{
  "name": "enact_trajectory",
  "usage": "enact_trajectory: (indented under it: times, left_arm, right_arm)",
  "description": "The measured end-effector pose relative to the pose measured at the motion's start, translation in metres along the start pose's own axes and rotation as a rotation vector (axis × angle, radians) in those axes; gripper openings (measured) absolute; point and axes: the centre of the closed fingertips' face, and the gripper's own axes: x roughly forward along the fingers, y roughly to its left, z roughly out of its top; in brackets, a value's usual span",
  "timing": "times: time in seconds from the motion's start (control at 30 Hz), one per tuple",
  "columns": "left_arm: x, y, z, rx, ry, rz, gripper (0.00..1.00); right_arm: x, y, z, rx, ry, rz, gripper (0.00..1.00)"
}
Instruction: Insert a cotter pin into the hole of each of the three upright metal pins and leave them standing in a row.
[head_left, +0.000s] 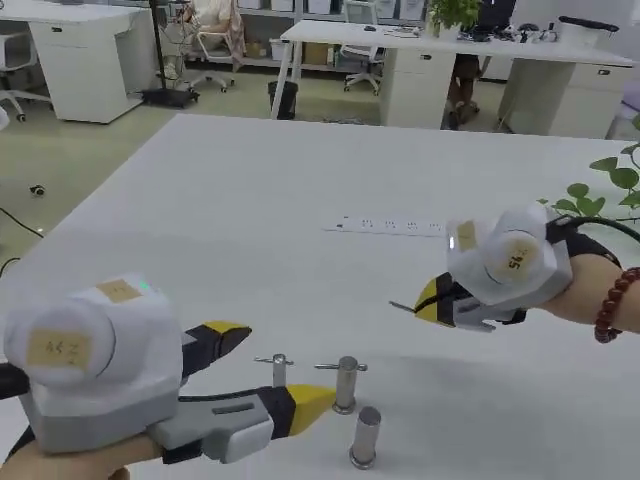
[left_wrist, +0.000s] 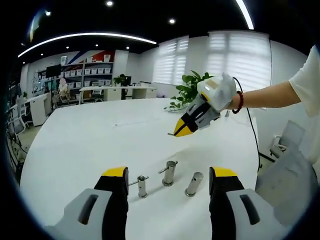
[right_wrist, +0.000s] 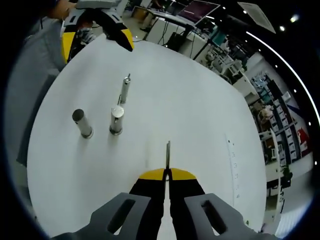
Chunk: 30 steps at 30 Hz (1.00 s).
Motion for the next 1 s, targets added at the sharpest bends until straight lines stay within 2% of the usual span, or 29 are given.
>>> enact_trajectory:
  times: [0.27,0.53,0.83,1.0]
  left_arm:
    - [0.008,-0.003,0.005,-0.08,-0.017,-0.025,0.56]
    - [0.017,-0.01,0.012,-0.149,-0.039,-0.06,0.51]
    - [0.027,-0.018,0.011,-0.227,-0.034,-0.088,0.38]
    - [0.032,-0.02,0.009,-0.293,-0.029,-0.094,0.29]
  right_arm:
    - [-0.017,0.007,0.035,-0.079,-0.065,-0.046,0.02]
    - [-0.022,0.025,0.064,-0.141,-0.114,-0.05,0.02]
    - [-0.024,0.045,0.079,-0.189,-0.14,-0.043,0.02]
    - [-0.025,0.052,0.086,-0.2,-0.157,-0.049,0.02]
